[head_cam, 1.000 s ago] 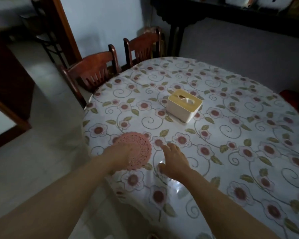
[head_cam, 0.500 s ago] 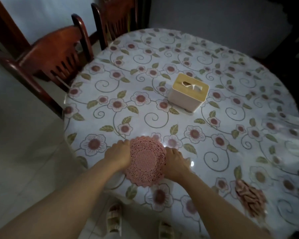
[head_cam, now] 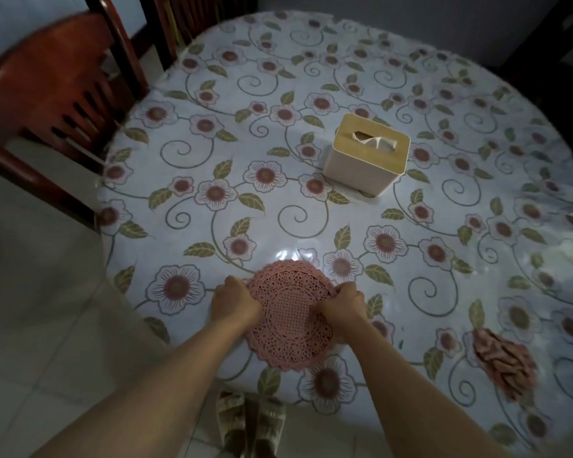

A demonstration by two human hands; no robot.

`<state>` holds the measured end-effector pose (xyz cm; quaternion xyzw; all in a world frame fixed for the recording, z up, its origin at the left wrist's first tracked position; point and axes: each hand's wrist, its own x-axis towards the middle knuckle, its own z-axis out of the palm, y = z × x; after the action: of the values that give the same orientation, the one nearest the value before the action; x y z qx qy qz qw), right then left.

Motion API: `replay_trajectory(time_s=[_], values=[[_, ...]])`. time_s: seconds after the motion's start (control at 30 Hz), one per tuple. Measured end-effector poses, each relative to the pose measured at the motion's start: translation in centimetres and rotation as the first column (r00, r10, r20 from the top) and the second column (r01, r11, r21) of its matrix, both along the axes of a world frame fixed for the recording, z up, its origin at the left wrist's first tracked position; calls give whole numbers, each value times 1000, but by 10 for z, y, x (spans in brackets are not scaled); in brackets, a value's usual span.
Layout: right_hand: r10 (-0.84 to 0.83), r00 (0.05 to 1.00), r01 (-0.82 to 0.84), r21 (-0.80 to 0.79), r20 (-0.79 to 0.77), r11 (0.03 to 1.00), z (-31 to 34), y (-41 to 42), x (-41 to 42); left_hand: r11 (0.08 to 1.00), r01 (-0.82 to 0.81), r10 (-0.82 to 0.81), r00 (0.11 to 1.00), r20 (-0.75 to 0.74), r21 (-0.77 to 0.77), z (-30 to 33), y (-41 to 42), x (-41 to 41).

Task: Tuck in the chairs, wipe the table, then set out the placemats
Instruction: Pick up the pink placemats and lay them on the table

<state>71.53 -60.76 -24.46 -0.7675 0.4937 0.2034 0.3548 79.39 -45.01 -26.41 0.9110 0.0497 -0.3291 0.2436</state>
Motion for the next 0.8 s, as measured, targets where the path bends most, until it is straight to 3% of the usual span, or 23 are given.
replay_trajectory(time_s=[0.2, 0.3, 0.5, 0.63, 0.8], values=[[170, 985, -172, -57, -35, 984, 4, 1, -6, 999, -36, 34, 998, -54, -24, -20, 1, 5], [208, 973, -207, -18, 102, 978, 17, 4, -10, 991, -81, 73, 994, -76, -108, -7, 1, 1], [287, 895, -302, -9, 342, 953, 62, 7, 1, 896, -331, 264, 933, -243, -297, 34, 19, -1], [317, 816, -373, 21, 483, 928, 99, 10, 17, 869, -352, 316, 935, -159, -346, 81, 30, 7], [236, 756, -384, 122, 610, 915, 138, 13, 41, 794, -360, 376, 924, -69, -490, 130, 55, 20]])
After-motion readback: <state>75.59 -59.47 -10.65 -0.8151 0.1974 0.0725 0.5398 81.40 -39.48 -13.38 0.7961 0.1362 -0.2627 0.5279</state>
